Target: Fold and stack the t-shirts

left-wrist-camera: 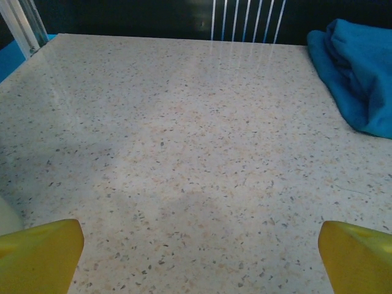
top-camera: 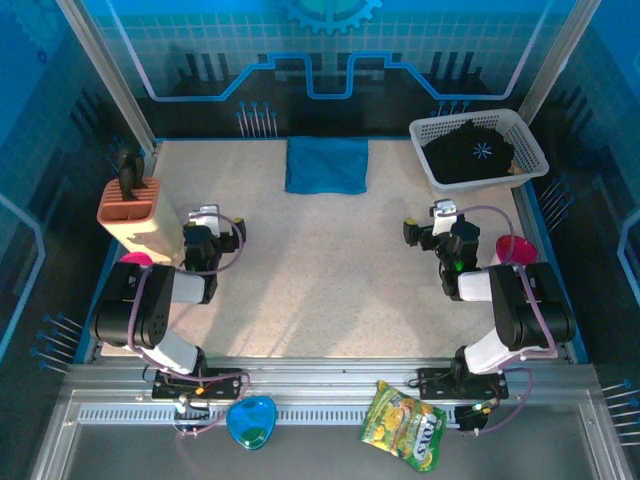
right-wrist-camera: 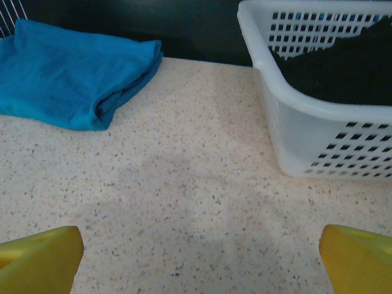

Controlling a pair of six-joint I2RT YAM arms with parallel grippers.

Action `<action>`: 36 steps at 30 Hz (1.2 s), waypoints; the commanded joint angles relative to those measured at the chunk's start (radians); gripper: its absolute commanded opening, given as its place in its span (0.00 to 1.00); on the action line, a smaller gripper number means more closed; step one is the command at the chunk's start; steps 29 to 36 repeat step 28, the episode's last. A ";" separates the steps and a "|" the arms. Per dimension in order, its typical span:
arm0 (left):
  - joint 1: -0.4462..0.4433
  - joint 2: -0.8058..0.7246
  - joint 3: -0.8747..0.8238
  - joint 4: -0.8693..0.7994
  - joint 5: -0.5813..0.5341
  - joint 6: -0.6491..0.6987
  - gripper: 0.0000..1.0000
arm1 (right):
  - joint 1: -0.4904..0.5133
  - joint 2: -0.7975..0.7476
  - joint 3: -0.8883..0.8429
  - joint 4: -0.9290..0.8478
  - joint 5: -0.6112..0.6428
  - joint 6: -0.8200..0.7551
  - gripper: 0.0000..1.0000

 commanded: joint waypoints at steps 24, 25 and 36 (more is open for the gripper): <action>0.001 -0.016 0.013 -0.024 0.081 -0.002 0.99 | -0.004 -0.010 0.001 -0.033 0.009 0.006 1.00; 0.000 -0.016 0.014 -0.024 0.083 -0.002 0.99 | -0.004 -0.010 0.001 -0.033 0.009 0.005 1.00; 0.000 -0.016 0.014 -0.024 0.083 -0.002 0.99 | -0.004 -0.010 0.000 -0.033 0.010 0.006 1.00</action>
